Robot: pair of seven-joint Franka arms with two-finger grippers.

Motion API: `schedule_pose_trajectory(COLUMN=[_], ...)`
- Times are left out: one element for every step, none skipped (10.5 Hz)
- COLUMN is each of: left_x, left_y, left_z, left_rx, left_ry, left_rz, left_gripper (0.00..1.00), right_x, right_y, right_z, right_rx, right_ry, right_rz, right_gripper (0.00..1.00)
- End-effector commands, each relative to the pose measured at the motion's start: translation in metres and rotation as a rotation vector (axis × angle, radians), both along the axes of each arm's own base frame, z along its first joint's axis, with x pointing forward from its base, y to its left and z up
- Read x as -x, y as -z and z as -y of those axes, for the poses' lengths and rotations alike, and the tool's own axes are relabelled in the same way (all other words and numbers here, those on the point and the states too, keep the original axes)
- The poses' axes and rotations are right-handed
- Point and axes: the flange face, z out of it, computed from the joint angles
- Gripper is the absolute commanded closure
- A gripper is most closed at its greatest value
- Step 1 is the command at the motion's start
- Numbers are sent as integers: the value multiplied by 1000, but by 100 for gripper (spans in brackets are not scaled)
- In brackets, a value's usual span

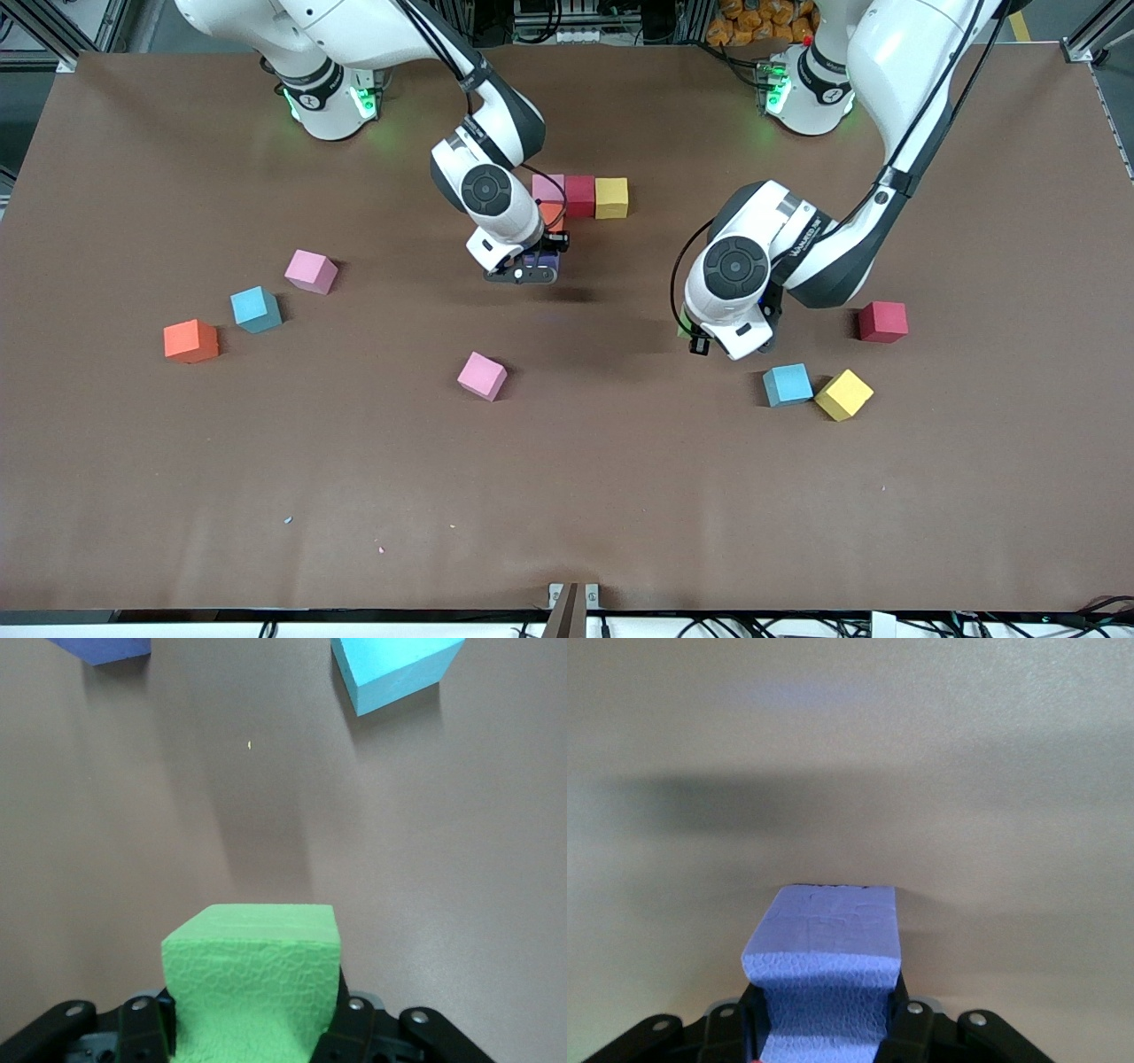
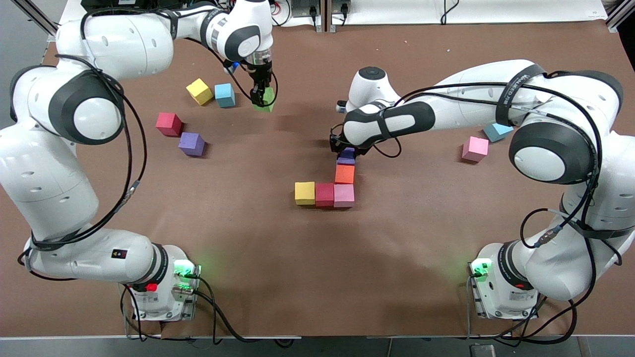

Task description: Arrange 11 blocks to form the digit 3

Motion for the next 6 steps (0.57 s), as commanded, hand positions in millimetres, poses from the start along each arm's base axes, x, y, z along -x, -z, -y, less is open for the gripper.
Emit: schedule_pose_trajectory(left_x=[-2,-2,-2,-2,-2,-2], left_y=[-3,-3,-3,-2,-3,-2], left_z=[0,0,0,0,0,1], left_rx=[-24,-24,-24,-24,-24,-24], left_ry=[2,2,2,2,2,4], left_rz=[11,11,11,10,11,10], left_gripper=[72,72,72,72,72,72], right_x=[2,2,2,3,3,3], right_y=[11,11,11,12,12,12], right_z=[7,7,7,7,7,7], right_rx=[14,14,14,15,14,14], right_ry=[-9,-9,-9,-9,-14,-14], right_rz=[-8,-8,-8,-10,-9,-9], right_gripper=[100,96,87,76,57,30])
